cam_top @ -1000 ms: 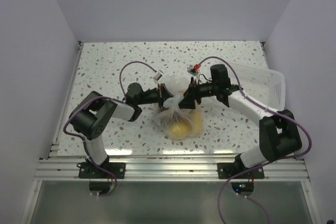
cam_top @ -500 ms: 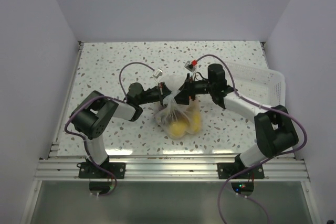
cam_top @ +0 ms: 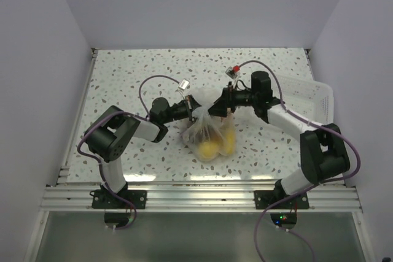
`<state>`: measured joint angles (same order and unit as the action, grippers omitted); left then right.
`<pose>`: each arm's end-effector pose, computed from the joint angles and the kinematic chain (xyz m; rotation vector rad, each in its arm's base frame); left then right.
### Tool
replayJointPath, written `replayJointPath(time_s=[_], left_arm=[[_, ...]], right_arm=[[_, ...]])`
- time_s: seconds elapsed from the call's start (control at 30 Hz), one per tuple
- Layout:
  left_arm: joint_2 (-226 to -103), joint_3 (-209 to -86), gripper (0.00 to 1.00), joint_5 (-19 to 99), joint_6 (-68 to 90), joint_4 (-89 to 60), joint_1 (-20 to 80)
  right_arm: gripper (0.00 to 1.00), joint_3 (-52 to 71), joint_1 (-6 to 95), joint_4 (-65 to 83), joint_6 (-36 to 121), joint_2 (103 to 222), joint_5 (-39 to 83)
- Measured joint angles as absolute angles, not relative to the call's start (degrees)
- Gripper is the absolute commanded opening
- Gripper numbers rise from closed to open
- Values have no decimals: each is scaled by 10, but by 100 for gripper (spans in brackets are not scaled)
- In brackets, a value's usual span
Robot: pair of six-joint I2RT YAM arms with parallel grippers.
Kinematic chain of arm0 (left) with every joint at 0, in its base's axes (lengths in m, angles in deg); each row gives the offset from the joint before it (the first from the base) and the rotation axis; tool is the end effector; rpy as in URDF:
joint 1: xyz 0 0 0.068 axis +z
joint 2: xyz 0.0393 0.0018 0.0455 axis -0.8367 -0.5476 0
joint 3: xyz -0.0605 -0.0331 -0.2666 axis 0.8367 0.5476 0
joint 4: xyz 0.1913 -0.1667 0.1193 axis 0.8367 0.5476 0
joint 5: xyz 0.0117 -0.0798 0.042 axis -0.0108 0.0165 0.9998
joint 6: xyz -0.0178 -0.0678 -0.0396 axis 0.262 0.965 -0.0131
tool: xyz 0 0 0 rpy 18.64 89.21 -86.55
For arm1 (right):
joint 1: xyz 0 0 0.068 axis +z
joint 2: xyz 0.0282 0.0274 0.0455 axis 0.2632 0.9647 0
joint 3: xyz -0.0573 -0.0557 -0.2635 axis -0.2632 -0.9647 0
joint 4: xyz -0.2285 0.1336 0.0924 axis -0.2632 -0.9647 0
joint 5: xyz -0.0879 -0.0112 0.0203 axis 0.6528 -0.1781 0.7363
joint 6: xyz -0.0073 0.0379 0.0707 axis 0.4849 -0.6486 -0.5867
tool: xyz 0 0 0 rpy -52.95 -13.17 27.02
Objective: Place the fake fruits into the plastic bag and tie a complex knot
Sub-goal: Tie the plastic bag at the center of the board.
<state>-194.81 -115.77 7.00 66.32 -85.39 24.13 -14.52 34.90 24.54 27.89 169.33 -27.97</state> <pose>0.2968 -0.2450 0.1692 0.1941 1.7941 -1.8471 0.3221 0.1773 0.2291 -0.6863 1.9156 1.4365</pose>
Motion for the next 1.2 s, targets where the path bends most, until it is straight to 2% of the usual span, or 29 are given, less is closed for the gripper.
replayJointPath(time_s=[0.13,0.23,0.27,0.33,0.4,0.47,0.6,0.83,0.9,1.1,1.2], left_arm=[[-1948,-1158,0,72,667,-854,241],[-1948,-1158,0,72,673,-854,241],[-1948,-1158,0,72,674,-854,241],[-1948,-1158,0,73,677,-854,241],[-1948,-1158,0,73,679,-854,241],[-1948,-1158,0,73,681,-854,242],[-1948,-1159,0,73,689,-854,242],[-1948,-1162,0,72,693,-854,242],[-1948,-1162,0,72,693,-854,242],[-1948,-1162,0,72,693,-854,242],[-1948,-1162,0,72,693,-854,242]], right_arm=[[98,-82,301,121,365,1684,-301],[89,-66,283,49,428,1660,-314],[81,-66,281,29,446,1650,-317],[71,-80,283,7,468,1632,-326],[69,-98,286,7,466,1623,-327],[62,-124,294,13,460,1619,-324],[54,-169,317,54,422,1619,-305],[55,-180,313,111,385,1616,-302],[53,-179,296,108,384,1614,-311],[31,-177,265,106,386,1608,-301],[27,-176,270,111,386,1611,-281]])
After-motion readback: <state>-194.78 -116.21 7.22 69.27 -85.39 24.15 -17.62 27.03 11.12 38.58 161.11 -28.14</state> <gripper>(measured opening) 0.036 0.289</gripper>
